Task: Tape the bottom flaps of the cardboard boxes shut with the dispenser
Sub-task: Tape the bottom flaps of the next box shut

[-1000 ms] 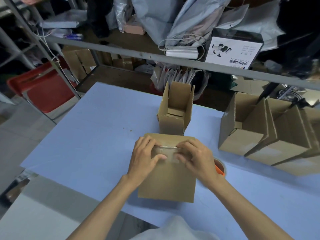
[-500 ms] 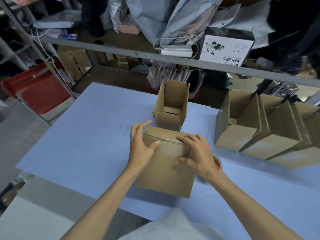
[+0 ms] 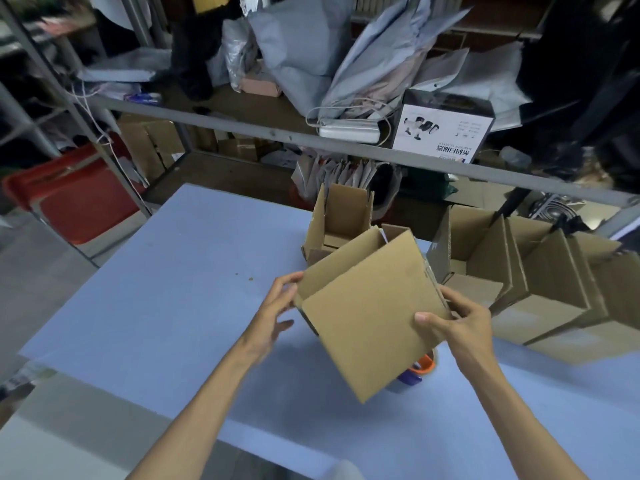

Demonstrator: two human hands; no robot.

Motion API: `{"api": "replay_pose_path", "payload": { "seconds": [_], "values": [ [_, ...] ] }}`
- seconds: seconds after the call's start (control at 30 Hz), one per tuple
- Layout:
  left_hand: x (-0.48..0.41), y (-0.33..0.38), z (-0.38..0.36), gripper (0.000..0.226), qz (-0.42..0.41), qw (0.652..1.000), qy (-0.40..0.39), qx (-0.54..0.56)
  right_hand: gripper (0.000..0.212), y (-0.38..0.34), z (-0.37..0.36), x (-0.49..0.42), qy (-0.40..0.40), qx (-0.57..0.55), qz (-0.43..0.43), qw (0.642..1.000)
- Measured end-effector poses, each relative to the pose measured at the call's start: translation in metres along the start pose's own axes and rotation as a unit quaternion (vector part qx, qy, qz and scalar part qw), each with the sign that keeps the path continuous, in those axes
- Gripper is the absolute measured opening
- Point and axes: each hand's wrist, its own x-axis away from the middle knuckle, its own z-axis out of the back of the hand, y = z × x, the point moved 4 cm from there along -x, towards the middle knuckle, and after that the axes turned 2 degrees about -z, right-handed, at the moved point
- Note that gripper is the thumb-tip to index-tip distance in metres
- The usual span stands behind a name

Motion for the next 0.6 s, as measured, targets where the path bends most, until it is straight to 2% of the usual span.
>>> {"api": "replay_pose_path", "payload": {
  "seconds": [0.1,0.17,0.2,0.27,0.33,0.4,0.5,0.6],
  "values": [
    [-0.001,0.007,-0.013,0.042,-0.016,1.000,0.017,0.018,0.052,0.012,-0.002,0.005,-0.040,0.031,-0.026,0.998],
    [0.000,0.014,-0.014,0.043,-0.053,0.997,0.051,-0.007,0.033,0.012,-0.003,0.007,-0.067,0.026,-0.042,0.997],
    [0.002,0.018,-0.015,0.043,-0.082,0.994,0.070,-0.029,0.030,0.010,-0.002,0.007,-0.085,-0.009,-0.072,0.994],
    [0.009,0.026,-0.017,0.041,-0.144,0.981,0.094,-0.086,0.059,0.008,-0.002,0.007,-0.144,-0.097,-0.167,0.971],
    [0.016,0.032,-0.022,0.036,-0.202,0.965,0.091,-0.138,0.087,0.005,0.000,0.006,-0.209,-0.144,-0.224,0.941],
    [0.021,0.035,-0.027,0.037,-0.242,0.956,0.072,-0.152,0.092,0.007,0.004,0.004,-0.201,-0.152,-0.277,0.927],
    [0.023,0.031,-0.029,0.042,-0.247,0.960,0.019,-0.130,0.068,0.011,0.001,0.005,-0.192,-0.080,-0.302,0.930],
    [0.025,0.026,-0.036,0.039,-0.191,0.965,-0.113,-0.137,0.059,0.021,-0.003,0.009,-0.183,-0.040,-0.293,0.937]
  ]
}}
